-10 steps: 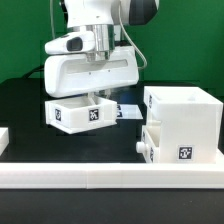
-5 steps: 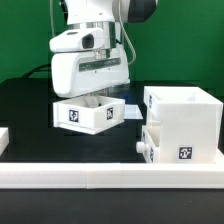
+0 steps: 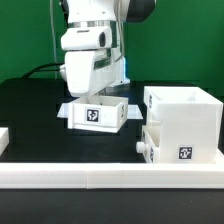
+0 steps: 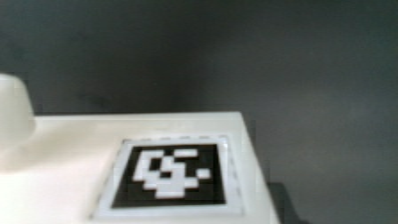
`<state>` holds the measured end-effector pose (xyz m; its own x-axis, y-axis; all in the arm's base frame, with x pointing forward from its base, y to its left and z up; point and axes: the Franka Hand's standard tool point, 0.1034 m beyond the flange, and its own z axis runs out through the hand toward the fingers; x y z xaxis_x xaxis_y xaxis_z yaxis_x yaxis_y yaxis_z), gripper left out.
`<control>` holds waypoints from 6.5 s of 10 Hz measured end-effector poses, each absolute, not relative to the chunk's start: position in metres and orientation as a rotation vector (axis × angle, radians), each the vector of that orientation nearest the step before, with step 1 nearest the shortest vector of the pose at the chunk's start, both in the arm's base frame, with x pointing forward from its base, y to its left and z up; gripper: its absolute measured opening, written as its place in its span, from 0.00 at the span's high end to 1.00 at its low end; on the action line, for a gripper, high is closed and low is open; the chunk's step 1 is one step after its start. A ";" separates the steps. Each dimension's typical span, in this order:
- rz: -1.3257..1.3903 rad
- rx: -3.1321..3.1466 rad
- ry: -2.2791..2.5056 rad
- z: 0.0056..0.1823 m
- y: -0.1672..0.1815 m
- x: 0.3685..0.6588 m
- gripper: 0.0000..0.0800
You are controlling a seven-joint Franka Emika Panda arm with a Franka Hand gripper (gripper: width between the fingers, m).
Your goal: Assemble drawer
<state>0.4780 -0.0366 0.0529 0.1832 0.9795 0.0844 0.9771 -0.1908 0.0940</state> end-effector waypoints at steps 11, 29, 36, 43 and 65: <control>0.110 2.288 2.154 0.056 -0.018 0.508 0.95; 0.073 2.294 2.183 0.057 -0.024 0.526 0.95; 0.085 2.292 2.204 0.054 -0.011 0.527 0.95; 0.059 2.296 2.211 0.061 -0.010 0.530 0.95; 0.078 2.281 2.220 0.057 -0.005 0.531 0.95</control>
Offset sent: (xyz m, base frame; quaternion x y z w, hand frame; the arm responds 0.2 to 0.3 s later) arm 0.0281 0.0068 -0.0023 0.0193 -0.0478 -0.0664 0.9965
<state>0.5313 -0.0049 0.0572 0.0265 0.9976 0.0645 0.9996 -0.0268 0.0037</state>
